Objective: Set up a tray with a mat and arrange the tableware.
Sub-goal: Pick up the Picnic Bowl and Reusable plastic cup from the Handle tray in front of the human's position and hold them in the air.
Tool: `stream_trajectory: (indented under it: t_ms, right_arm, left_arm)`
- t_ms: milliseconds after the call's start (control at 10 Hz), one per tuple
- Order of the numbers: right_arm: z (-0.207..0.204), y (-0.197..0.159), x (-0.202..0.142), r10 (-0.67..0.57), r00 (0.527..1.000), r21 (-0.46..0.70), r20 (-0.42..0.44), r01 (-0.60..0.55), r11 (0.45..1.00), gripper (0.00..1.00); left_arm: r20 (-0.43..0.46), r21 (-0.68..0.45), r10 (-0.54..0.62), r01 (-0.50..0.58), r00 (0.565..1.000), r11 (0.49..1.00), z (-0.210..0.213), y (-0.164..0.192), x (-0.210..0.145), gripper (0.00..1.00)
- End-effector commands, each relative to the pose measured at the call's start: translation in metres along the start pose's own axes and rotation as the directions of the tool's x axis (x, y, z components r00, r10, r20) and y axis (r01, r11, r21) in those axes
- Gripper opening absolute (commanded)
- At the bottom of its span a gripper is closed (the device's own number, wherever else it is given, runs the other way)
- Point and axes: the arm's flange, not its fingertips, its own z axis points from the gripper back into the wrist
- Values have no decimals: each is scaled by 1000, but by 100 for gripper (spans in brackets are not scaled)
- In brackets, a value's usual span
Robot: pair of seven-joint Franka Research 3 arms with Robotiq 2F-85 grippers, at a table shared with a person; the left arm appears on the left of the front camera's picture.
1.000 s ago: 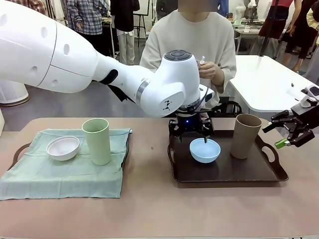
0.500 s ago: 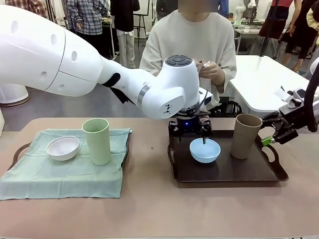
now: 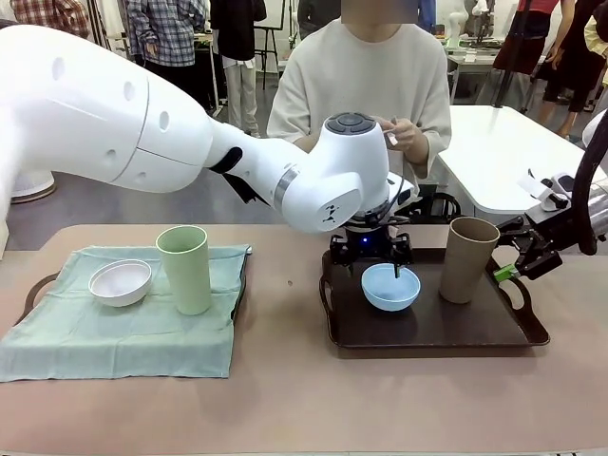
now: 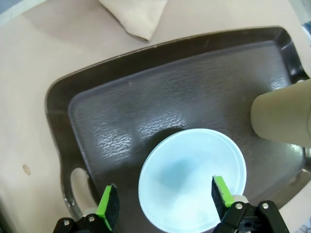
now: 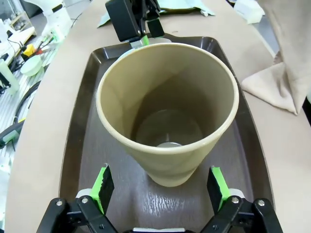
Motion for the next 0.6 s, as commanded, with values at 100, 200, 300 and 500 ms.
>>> stream_trajectory:
  t_ms: [100, 200, 300, 500]
  right_arm:
    - [-14, -11, -1, 20, 999, 6, 50, -20, 1000, 100]
    - [-20, -13, -2, 11, 999, 21, 50, -12, 1000, 100]
    - [-26, -14, -2, 3, 998, 37, 56, -5, 999, 100]
    - [-34, -16, 0, 0, 998, 57, 55, -3, 998, 100]
  left_arm:
    - [10, 19, 8, -8, 1000, 1000, -10, -9, 6, 100]
    - [11, 23, 9, -9, 1000, 1000, -11, -9, 6, 100]
    - [11, 30, 13, -13, 1000, 999, -10, -8, 5, 100]
    - [11, 48, 14, -14, 1000, 999, -8, -8, 6, 100]
